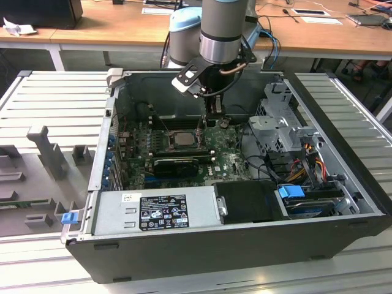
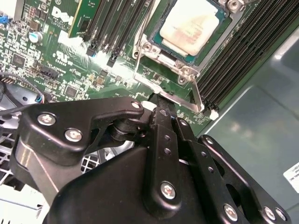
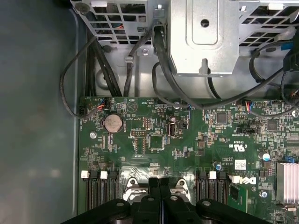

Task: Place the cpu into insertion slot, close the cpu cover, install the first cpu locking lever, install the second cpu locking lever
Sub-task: 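Close the cpu cover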

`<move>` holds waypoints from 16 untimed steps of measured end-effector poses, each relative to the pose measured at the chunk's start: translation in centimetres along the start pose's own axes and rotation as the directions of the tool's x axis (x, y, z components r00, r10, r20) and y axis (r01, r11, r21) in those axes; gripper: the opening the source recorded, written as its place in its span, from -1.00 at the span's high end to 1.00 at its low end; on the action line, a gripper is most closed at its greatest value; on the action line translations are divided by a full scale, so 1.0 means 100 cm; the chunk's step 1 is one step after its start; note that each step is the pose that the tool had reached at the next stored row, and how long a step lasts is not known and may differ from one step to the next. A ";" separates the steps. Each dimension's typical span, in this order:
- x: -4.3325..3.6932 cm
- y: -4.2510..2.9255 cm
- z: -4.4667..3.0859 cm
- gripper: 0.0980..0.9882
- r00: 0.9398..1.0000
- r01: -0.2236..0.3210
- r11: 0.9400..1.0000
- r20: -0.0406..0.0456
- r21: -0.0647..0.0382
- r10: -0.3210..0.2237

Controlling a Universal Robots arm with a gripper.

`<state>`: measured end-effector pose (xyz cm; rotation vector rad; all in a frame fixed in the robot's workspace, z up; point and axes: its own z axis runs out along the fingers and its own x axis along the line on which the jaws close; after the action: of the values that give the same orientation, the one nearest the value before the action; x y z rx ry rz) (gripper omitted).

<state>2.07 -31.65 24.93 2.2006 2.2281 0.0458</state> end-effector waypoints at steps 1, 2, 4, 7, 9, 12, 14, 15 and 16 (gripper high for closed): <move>0.0000 -0.0018 -0.0001 0.98 1.000 0.000 1.000 0.000 0.000 0.000; 0.0000 -0.0027 -0.0001 0.98 1.000 0.000 1.000 0.000 0.000 0.000; 0.0001 -0.0038 -0.0001 0.98 1.000 0.000 1.000 0.000 0.000 0.000; 0.0001 -0.0048 -0.0002 0.98 1.000 0.000 1.000 0.000 0.000 0.000; 0.0001 -0.0053 -0.0001 0.98 1.000 0.000 1.000 0.000 0.000 0.000; 0.0001 -0.0058 -0.0002 0.98 1.000 0.000 1.000 0.000 0.000 0.000; 0.0001 -0.0062 -0.0002 0.98 1.000 0.000 1.000 0.000 0.000 0.000; 0.0001 -0.0065 -0.0002 0.98 1.000 0.000 1.000 0.000 0.000 0.000; 0.0001 -0.0067 -0.0002 0.98 1.000 0.000 1.000 0.000 0.000 0.000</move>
<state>1.40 -31.65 24.93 2.2006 2.2281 0.0457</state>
